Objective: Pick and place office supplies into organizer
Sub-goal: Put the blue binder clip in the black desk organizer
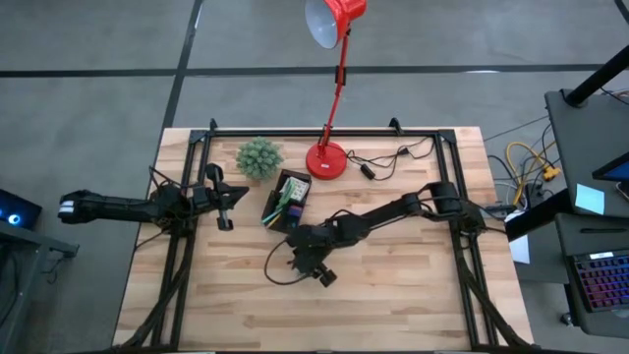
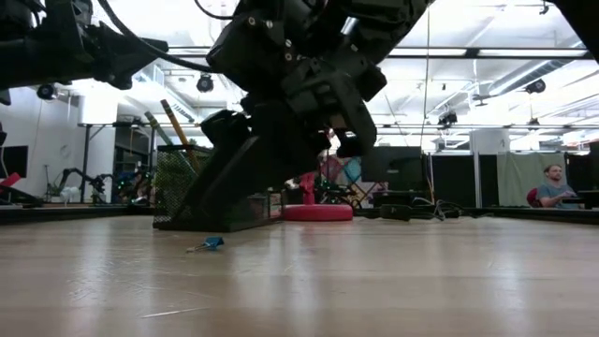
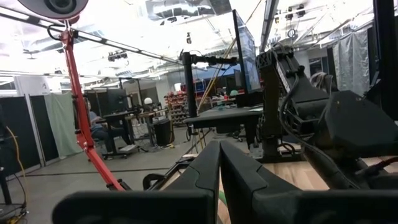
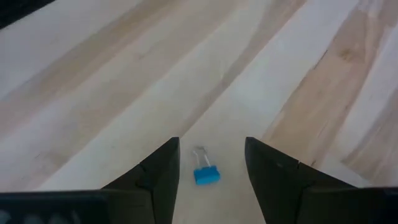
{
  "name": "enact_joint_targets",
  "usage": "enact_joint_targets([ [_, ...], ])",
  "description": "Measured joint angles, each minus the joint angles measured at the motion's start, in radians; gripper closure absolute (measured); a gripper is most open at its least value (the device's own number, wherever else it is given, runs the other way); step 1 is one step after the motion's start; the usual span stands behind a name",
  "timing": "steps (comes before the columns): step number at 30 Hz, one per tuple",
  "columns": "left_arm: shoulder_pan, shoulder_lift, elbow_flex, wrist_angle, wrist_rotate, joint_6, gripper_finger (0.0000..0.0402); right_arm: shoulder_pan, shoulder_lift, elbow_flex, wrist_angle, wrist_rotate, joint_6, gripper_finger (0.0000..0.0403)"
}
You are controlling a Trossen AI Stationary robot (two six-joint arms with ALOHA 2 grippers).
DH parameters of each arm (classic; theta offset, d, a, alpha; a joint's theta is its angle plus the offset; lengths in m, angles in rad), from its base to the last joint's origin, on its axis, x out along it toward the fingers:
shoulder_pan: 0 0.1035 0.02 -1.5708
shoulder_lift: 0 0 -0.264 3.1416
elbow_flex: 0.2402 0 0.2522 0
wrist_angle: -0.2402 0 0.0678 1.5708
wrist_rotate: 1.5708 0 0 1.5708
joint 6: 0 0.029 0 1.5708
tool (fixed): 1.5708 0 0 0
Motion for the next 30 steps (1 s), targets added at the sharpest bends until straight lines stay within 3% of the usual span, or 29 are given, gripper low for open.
enact_joint_targets([
  [13,0.000,0.000,0.000,-0.001,-0.003,0.001,0.0402,-0.012,0.114,0.086,-0.059,-0.045,-0.006,0.0232],
  [20,0.000,0.000,0.000,-0.004,-0.015,0.001,0.0402,-0.015,0.107,0.120,-0.177,-0.041,-0.031,0.0232],
  [30,0.000,0.000,0.000,-0.005,-0.015,0.000,0.0402,-0.015,0.103,0.120,-0.204,-0.040,-0.055,0.0234],
])
